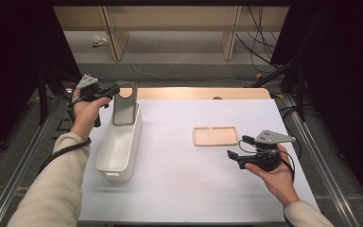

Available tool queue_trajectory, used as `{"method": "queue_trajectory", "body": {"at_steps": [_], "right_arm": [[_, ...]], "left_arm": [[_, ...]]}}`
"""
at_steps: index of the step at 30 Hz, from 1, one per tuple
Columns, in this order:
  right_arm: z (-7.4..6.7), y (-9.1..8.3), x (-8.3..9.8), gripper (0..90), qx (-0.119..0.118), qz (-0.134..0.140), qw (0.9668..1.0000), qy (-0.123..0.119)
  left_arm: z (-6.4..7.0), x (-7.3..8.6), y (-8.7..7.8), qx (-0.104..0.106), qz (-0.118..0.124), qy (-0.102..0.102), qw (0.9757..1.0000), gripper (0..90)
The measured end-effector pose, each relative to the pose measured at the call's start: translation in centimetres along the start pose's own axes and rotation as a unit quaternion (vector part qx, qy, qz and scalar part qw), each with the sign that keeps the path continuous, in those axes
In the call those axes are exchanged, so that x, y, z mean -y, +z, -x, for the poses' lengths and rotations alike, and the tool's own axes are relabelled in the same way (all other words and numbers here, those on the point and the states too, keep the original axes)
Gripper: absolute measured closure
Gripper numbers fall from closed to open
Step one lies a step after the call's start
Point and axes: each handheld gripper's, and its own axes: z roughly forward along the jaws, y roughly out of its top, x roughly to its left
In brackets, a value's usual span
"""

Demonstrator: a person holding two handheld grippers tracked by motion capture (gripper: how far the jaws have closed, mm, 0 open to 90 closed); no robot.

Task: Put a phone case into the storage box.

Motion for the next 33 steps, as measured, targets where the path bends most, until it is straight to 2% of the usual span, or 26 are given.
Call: {"method": "queue_trajectory", "body": {"at_steps": [6, 33], "right_arm": [[0.0, 0.0, 0.0, 16.6, 0.0, -0.001, 1.0, 0.0], [0.0, 0.0, 0.0, 16.6, 0.001, 0.0, 1.0, 0.001]], "left_arm": [[-0.1, 0.3, 0.1, -0.001, -0.004, -0.005, 1.0, 81.4], [-0.2, 1.3, 0.6, 0.001, -0.028, -0.004, 0.9996, 81.1]]}}
